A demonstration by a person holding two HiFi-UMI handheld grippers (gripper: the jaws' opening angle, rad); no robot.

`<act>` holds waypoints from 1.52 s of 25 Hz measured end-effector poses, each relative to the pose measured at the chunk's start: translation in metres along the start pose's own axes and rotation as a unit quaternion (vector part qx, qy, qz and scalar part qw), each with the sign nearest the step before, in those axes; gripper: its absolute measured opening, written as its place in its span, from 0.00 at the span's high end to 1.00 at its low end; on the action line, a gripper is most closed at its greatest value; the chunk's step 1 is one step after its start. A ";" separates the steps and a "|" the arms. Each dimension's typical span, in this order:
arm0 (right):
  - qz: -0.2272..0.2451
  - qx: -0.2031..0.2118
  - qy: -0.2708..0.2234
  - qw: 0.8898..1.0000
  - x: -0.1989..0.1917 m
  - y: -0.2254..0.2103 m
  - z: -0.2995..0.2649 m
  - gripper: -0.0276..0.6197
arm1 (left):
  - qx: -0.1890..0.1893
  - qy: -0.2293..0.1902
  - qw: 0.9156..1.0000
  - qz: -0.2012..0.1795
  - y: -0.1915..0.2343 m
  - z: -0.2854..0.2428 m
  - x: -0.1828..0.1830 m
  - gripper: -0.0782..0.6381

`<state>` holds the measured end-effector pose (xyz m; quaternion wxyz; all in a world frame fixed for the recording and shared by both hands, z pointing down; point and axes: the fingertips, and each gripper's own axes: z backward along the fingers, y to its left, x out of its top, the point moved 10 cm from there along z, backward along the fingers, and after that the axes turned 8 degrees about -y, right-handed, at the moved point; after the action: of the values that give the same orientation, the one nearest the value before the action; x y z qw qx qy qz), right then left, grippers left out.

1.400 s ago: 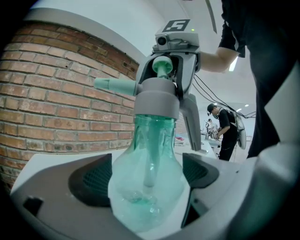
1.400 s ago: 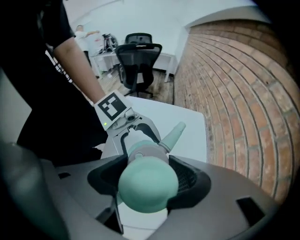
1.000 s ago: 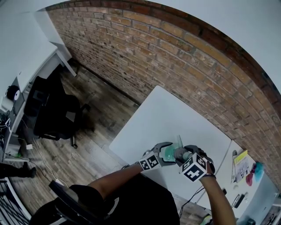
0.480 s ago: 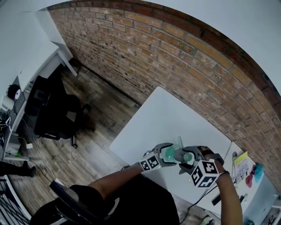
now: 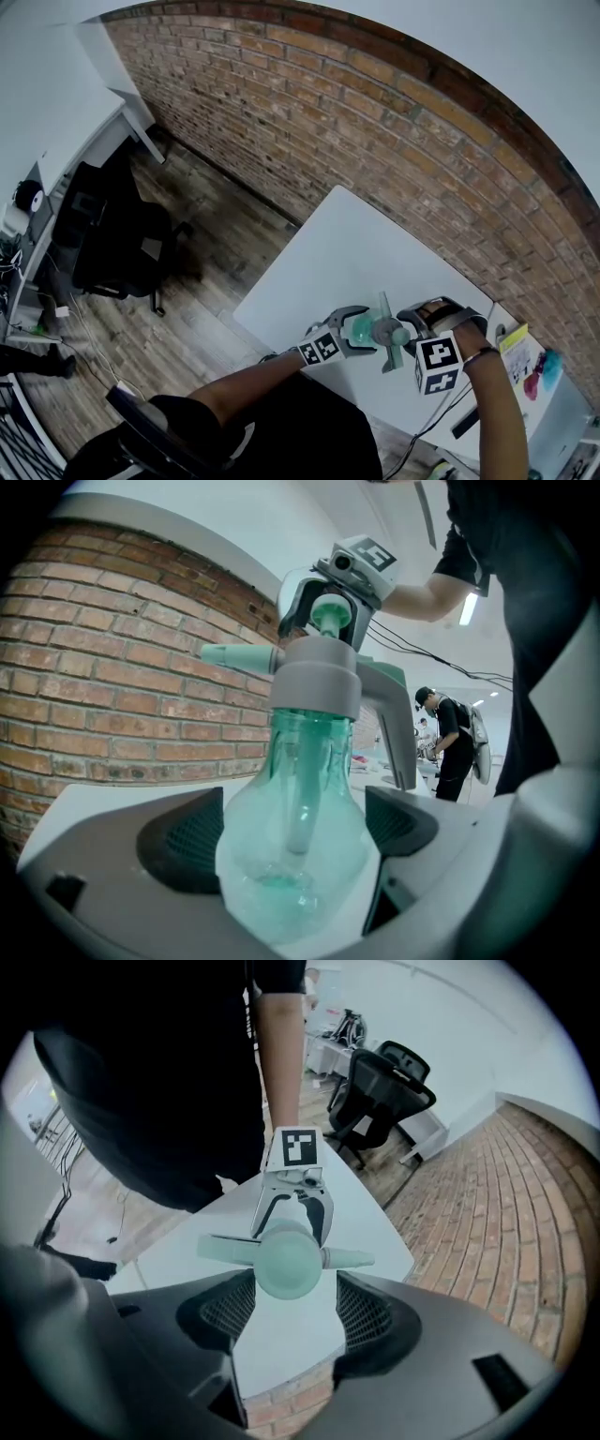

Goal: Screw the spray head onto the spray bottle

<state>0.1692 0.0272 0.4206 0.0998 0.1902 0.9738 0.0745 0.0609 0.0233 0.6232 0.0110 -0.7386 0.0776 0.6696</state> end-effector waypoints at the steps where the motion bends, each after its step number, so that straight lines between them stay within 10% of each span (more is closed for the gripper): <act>1: 0.020 0.003 0.012 1.000 0.001 -0.001 -0.001 0.54 | 0.000 -0.001 1.000 0.000 0.000 0.000 0.000 0.24; 10: 0.139 0.020 0.026 0.990 0.017 0.004 -0.017 0.54 | -0.001 -0.002 1.000 0.003 0.000 0.000 -0.001 0.24; 38: 0.202 0.051 0.056 0.976 0.021 0.007 -0.036 0.53 | -0.003 -0.001 1.000 0.000 0.000 0.000 -0.001 0.24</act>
<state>0.1448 0.0378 0.4534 0.0183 0.3835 0.9218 0.0540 0.0607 0.0236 0.6242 0.0084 -0.7382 0.0756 0.6703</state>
